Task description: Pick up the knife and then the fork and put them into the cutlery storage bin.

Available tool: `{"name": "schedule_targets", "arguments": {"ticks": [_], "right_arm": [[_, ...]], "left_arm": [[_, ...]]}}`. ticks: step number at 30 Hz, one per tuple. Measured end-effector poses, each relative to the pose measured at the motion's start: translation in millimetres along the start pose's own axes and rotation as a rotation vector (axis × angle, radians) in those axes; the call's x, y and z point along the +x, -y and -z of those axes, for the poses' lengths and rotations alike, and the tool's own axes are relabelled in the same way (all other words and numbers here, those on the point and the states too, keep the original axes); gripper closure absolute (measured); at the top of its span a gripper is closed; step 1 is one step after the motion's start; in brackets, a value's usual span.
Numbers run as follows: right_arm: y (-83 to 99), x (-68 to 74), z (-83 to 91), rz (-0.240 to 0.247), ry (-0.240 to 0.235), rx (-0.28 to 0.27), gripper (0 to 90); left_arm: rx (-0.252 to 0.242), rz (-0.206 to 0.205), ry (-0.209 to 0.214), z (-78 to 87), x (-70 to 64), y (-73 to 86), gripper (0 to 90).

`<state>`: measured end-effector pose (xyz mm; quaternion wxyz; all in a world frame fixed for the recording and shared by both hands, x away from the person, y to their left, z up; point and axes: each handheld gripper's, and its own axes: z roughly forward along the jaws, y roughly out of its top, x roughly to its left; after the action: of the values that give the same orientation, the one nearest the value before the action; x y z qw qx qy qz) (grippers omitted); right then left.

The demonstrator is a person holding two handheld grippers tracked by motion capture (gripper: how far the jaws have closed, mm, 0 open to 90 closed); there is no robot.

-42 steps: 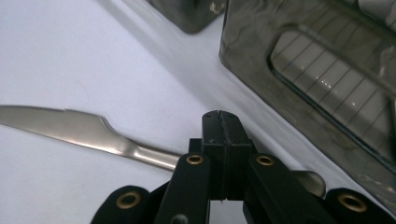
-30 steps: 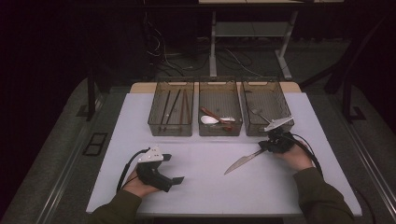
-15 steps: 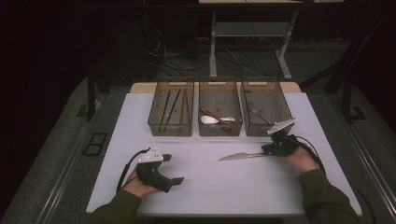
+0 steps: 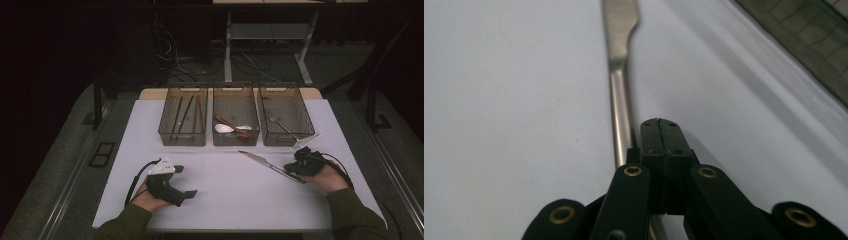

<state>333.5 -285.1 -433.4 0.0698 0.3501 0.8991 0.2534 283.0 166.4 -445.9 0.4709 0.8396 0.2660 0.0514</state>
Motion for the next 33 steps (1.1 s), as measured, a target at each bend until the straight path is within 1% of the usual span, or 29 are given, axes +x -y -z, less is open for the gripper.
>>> {"name": "schedule_targets", "arguments": {"ticks": [4,6,10,13,15,17,18,19,21,27,28,33], "right_arm": [[5.3,5.1,3.7,0.014,-0.019,0.016,89.7],[6.7,6.8,4.6,0.019,-0.020,0.018,89.6],[5.0,6.0,6.4,0.020,-0.023,0.026,89.4],[-0.5,6.5,13.0,0.010,-0.019,0.016,80.5],[-6.2,8.1,16.6,0.015,-0.020,0.025,76.1],[-13.1,9.4,17.3,0.012,-0.033,0.050,71.1],[-17.1,10.2,16.0,0.003,-0.045,0.072,68.5],[-21.3,11.3,14.3,-0.001,-0.049,0.097,67.6],[-30.4,13.0,10.0,-0.007,-0.041,0.136,67.1],[-52.7,15.5,-5.2,0.015,-0.058,0.234,68.1],[-55.5,15.8,-7.7,0.011,-0.059,0.251,68.6],[-65.3,14.3,-18.5,0.043,-0.037,0.313,71.9]], "left_arm": [[-0.001,-0.001,0.002,0.2,-0.3,-0.2,0.0],[-0.002,-0.001,0.002,0.1,-0.3,-0.3,0.0],[-0.001,-0.002,0.001,0.3,-0.6,-0.4,0.0],[-0.002,0.000,0.002,0.0,-0.3,-0.3,0.0],[0.001,-0.001,0.003,-0.8,0.3,-0.2,0.0],[0.003,-0.001,0.004,-1.2,0.3,-0.1,0.0],[0.003,-0.001,0.003,-1.2,0.2,-0.2,0.0],[0.004,-0.001,0.002,-1.2,0.3,-0.1,0.0],[0.004,-0.002,0.001,-1.3,0.2,-0.2,0.0],[0.006,-0.001,0.002,-1.4,0.4,0.0,0.0],[0.006,0.000,0.002,-1.4,0.4,0.0,0.0],[0.005,-0.002,0.003,-1.2,0.3,0.0,0.0]]}}
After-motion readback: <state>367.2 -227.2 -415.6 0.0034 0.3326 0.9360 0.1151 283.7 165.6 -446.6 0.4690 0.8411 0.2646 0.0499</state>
